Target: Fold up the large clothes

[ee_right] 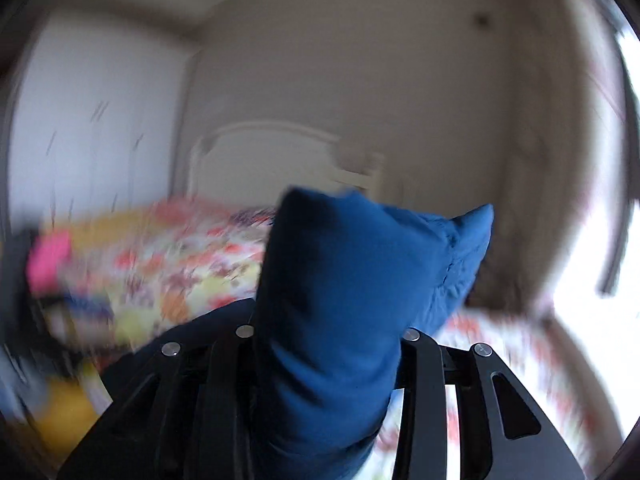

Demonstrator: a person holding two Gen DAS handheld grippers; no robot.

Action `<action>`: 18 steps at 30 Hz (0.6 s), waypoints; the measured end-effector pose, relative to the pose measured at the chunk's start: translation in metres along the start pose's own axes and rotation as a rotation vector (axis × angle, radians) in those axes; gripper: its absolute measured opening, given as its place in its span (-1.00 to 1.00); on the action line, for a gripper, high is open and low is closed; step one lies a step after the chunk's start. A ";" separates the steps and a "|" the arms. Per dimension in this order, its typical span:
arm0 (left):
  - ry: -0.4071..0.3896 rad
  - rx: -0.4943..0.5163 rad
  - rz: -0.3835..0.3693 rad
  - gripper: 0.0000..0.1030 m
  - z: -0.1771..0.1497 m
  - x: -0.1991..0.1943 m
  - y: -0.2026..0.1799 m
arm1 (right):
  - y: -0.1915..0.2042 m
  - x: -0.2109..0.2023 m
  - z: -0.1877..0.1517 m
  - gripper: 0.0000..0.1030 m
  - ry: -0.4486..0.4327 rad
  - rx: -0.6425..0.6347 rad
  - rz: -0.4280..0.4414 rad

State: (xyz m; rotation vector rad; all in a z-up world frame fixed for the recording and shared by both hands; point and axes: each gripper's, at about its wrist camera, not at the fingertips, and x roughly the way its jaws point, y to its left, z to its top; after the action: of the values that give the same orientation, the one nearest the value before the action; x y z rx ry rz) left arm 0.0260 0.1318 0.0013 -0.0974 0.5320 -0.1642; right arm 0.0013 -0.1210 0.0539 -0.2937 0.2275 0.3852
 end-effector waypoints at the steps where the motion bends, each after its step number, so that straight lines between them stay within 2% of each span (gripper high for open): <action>1: -0.021 -0.032 0.035 0.85 0.004 -0.008 0.016 | 0.036 0.018 0.005 -0.30 0.019 -0.111 0.021; 2: -0.052 -0.082 0.079 0.85 0.008 -0.020 0.038 | 0.064 0.034 0.004 -0.30 0.039 -0.196 0.041; 4: -0.093 -0.134 0.125 0.86 0.011 -0.038 0.064 | 0.135 0.073 -0.016 -0.30 0.145 -0.434 0.109; 6: -0.120 -0.170 0.172 0.86 0.009 -0.052 0.082 | 0.195 0.092 -0.063 -0.22 0.249 -0.698 0.158; 7: -0.122 -0.178 0.179 0.86 0.008 -0.056 0.086 | 0.220 0.091 -0.090 -0.14 0.217 -0.852 0.104; 8: -0.118 -0.185 0.177 0.86 0.006 -0.056 0.090 | 0.233 0.088 -0.103 -0.04 0.194 -0.936 0.075; 10: -0.107 -0.177 0.155 0.86 0.006 -0.055 0.087 | 0.238 0.088 -0.107 -0.03 0.193 -0.950 0.068; 13: -0.095 -0.122 0.064 0.86 0.024 -0.035 0.068 | 0.228 0.088 -0.101 -0.02 0.192 -0.901 0.097; 16: -0.052 0.008 -0.055 0.91 0.063 0.003 0.022 | 0.234 0.090 -0.108 0.00 0.176 -0.927 0.069; 18: 0.017 0.092 -0.137 0.92 0.085 0.035 -0.010 | 0.233 0.089 -0.109 0.01 0.170 -0.917 0.066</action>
State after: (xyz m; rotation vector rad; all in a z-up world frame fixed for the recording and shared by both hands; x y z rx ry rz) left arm 0.0982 0.1200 0.0581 -0.0423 0.5343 -0.3229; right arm -0.0287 0.0802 -0.1271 -1.2266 0.2152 0.5149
